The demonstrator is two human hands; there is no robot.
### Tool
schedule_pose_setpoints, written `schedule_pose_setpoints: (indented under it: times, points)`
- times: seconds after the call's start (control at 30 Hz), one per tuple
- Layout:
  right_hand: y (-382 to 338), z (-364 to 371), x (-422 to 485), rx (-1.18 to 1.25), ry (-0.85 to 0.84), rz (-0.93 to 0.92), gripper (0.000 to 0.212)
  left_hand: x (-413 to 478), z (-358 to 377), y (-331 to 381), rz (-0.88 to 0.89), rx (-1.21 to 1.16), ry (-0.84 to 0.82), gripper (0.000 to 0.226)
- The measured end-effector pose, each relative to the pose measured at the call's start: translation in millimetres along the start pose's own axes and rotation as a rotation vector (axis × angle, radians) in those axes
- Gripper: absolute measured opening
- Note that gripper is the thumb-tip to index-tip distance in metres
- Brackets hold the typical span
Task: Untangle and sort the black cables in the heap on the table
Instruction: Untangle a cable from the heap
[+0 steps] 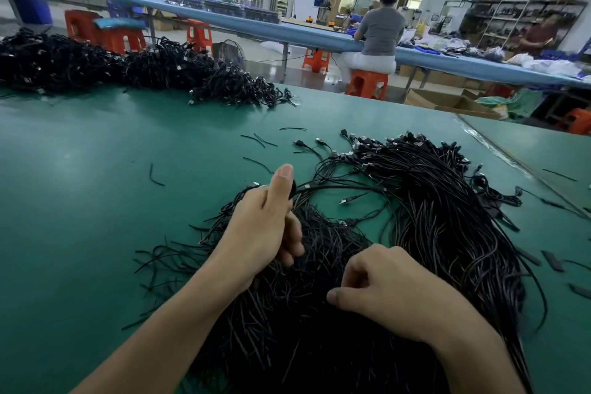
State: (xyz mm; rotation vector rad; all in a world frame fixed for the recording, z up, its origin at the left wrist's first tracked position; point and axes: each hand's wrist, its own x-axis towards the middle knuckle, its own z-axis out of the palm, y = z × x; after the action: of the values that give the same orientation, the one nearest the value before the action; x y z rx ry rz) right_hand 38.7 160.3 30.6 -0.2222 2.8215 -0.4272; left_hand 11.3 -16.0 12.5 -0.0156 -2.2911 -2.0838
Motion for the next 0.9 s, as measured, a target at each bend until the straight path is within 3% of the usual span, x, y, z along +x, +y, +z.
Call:
schedule_pose_setpoints:
  times: [0.17,0.43,0.67,0.8,0.9]
  points:
    - [-2,5,3,0.052,0.03,-0.001,0.026,-2,3,2,0.031,0.082,0.001,0.072]
    - [2,7,6,0.078,0.022,-0.025,0.02,4,-1,-2,0.047,-0.045,0.012,0.063]
    - [2,-3,1,0.227,0.248,-0.064,0.016,3,-2,-1,-0.064,-0.063,-0.009,0.066]
    - [-1,-4,1,0.372,0.264,-0.091,0.015,2,-1,1,-0.103,-0.12,0.011,0.068]
    - [2,-4,2,0.42,0.298,-0.081,0.015,1,1,1,-0.035,-0.071,0.008,0.065]
